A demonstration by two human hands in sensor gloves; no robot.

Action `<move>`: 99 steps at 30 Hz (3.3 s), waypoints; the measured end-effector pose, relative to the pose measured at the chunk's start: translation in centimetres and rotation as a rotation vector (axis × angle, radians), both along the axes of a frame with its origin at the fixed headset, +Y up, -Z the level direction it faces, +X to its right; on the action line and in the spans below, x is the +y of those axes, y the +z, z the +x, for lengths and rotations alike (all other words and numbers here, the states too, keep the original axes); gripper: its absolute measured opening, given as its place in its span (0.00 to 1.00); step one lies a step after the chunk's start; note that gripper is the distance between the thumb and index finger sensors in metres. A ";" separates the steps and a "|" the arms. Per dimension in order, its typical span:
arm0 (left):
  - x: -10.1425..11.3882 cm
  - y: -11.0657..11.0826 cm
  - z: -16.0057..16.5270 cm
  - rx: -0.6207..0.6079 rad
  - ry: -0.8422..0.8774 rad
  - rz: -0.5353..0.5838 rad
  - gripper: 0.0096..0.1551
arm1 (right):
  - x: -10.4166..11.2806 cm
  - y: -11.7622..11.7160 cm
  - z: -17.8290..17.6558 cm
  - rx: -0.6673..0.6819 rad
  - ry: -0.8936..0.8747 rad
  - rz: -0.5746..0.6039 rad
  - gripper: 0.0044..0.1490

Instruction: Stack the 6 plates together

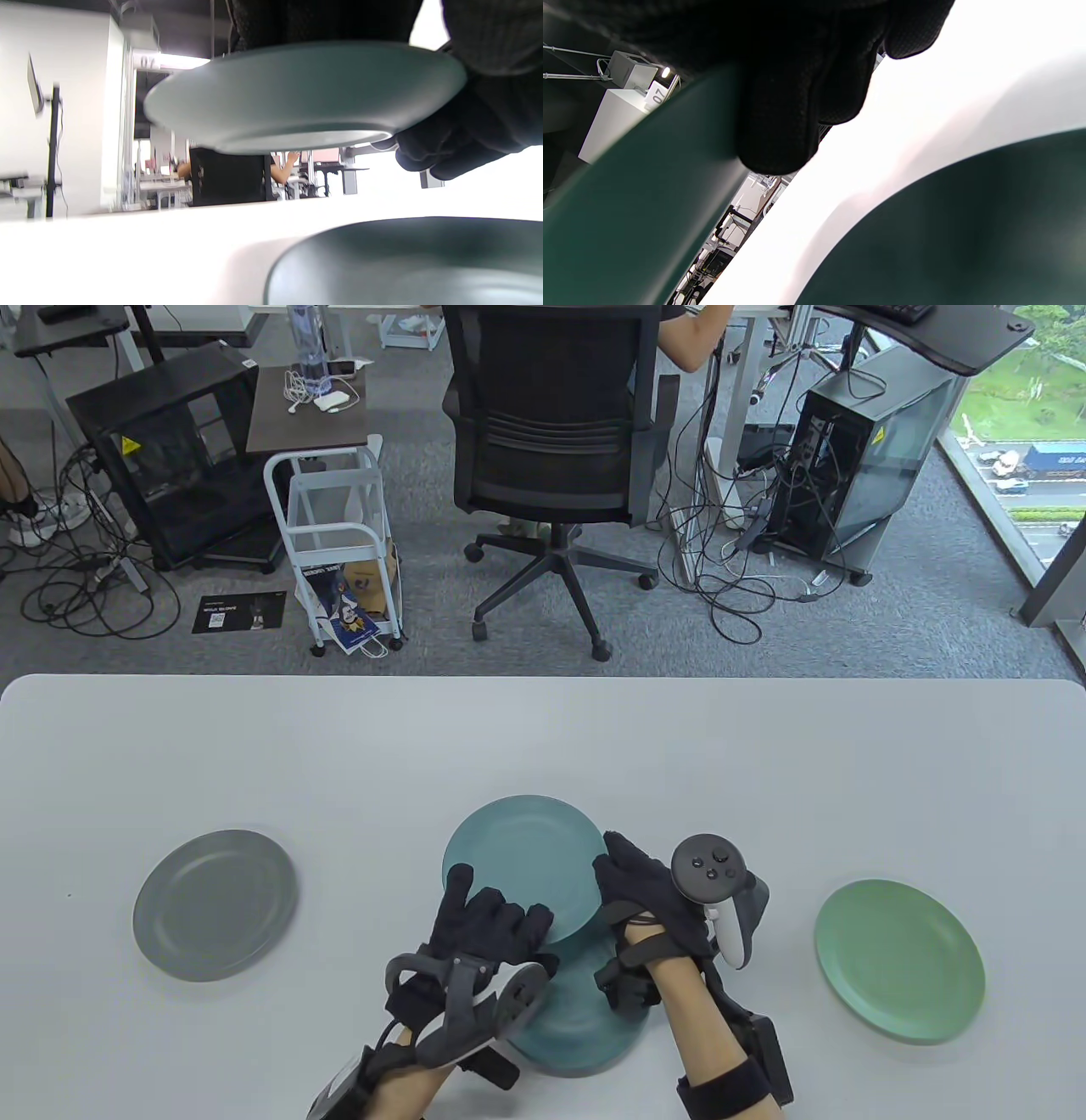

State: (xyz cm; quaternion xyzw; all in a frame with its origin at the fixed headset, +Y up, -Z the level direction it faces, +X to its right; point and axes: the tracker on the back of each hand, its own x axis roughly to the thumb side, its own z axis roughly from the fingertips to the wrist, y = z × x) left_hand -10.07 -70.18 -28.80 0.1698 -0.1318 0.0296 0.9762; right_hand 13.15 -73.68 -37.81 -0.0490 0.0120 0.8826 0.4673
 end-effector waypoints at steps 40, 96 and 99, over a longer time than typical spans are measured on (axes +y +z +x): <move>-3.0 -5.0 -16.1 0.868 0.239 -0.222 0.36 | -1.0 0.2 2.3 0.296 0.214 -0.059 0.27; -3.8 -5.6 -20.3 1.118 0.027 -0.252 0.21 | -2.2 1.0 3.2 0.140 0.140 0.113 0.35; -3.5 -5.4 -19.9 1.103 0.035 -0.188 0.20 | -2.1 1.1 3.4 0.131 0.145 0.121 0.35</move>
